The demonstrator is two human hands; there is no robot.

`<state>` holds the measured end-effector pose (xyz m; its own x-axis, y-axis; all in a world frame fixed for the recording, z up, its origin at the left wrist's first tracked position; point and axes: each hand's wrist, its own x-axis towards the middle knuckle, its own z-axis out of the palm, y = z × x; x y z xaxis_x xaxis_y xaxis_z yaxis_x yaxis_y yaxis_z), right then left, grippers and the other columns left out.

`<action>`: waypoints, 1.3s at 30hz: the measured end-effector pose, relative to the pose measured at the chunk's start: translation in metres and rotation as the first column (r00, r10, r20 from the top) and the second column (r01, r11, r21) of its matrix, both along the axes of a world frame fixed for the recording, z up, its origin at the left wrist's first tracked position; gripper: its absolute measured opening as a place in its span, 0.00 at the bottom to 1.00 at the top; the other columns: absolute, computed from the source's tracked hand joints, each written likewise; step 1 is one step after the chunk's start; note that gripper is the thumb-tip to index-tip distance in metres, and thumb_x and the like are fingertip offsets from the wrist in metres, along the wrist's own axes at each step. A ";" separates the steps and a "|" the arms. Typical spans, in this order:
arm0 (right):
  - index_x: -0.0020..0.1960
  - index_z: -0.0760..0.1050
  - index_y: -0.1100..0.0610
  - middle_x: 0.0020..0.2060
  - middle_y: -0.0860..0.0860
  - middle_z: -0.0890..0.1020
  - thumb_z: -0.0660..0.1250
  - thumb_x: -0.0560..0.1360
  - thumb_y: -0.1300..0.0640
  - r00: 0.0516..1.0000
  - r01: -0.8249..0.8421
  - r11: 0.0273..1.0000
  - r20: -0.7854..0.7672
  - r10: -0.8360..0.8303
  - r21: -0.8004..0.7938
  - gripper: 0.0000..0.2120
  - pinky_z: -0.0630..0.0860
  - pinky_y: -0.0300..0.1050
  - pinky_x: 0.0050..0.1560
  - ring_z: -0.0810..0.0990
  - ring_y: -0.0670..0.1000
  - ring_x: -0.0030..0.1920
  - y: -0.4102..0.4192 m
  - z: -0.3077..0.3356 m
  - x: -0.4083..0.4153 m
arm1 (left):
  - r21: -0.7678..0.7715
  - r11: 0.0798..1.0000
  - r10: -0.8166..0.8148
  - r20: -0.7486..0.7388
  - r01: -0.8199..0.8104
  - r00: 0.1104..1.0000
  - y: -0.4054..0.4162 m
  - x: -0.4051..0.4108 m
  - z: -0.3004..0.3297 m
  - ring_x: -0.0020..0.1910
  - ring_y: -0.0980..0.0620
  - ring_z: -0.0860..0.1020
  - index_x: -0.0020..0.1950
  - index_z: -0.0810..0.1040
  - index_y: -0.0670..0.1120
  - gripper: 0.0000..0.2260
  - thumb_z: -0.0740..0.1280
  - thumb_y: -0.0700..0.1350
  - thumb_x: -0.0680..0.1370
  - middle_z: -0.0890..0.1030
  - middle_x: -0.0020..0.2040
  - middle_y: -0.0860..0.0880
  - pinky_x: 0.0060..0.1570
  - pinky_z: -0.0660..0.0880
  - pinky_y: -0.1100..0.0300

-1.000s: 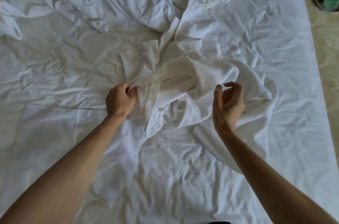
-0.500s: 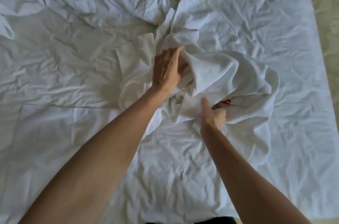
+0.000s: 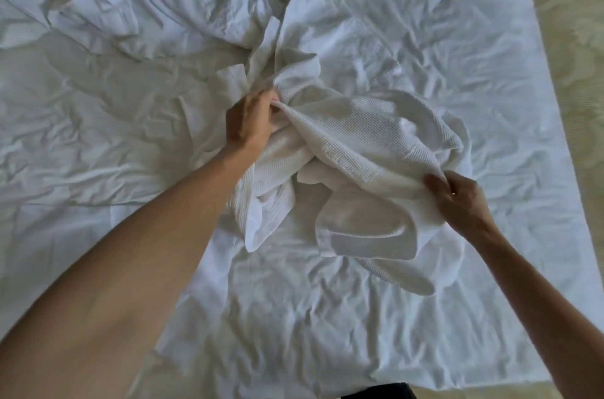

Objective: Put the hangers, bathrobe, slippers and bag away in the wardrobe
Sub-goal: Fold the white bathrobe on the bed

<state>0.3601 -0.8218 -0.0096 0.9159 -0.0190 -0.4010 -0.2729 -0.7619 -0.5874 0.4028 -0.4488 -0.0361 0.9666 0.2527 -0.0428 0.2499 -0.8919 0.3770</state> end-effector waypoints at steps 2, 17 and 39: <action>0.34 0.71 0.54 0.28 0.49 0.74 0.67 0.80 0.51 0.992 -0.116 0.992 -0.048 0.114 -0.042 0.17 0.66 0.45 0.30 0.72 0.52 0.30 0.001 -0.001 0.004 | -0.056 0.997 0.044 -0.019 -0.045 0.999 -0.001 -0.006 -0.004 0.53 0.42 0.80 0.54 0.80 0.49 0.08 0.63 0.40 0.80 0.84 0.54 0.48 0.45 0.72 0.52; 0.53 0.80 0.59 0.48 0.57 0.82 0.74 0.66 0.59 0.749 -0.494 0.798 0.298 0.592 -0.345 0.16 0.80 0.52 0.44 0.81 0.60 0.48 0.087 -0.024 -0.003 | -0.251 0.961 0.117 0.002 -0.113 0.993 0.062 -0.106 -0.017 0.52 0.44 0.80 0.53 0.82 0.44 0.07 0.70 0.43 0.77 0.83 0.49 0.47 0.54 0.77 0.50; 0.45 0.83 0.54 0.35 0.47 0.82 0.72 0.76 0.56 0.866 -0.495 0.869 0.079 0.493 0.007 0.03 0.75 0.37 0.38 0.79 0.38 0.34 0.053 0.026 0.096 | -0.135 0.974 -0.162 0.151 0.182 0.975 0.080 -0.135 -0.008 0.53 0.47 0.79 0.56 0.82 0.43 0.16 0.72 0.53 0.76 0.82 0.54 0.48 0.55 0.74 0.51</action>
<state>0.4565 -0.7684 0.0166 0.8291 0.4531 -0.3276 0.1790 -0.7701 -0.6123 0.2674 -0.3693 -0.0444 0.9941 0.0830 0.0699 0.0338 -0.8492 0.5269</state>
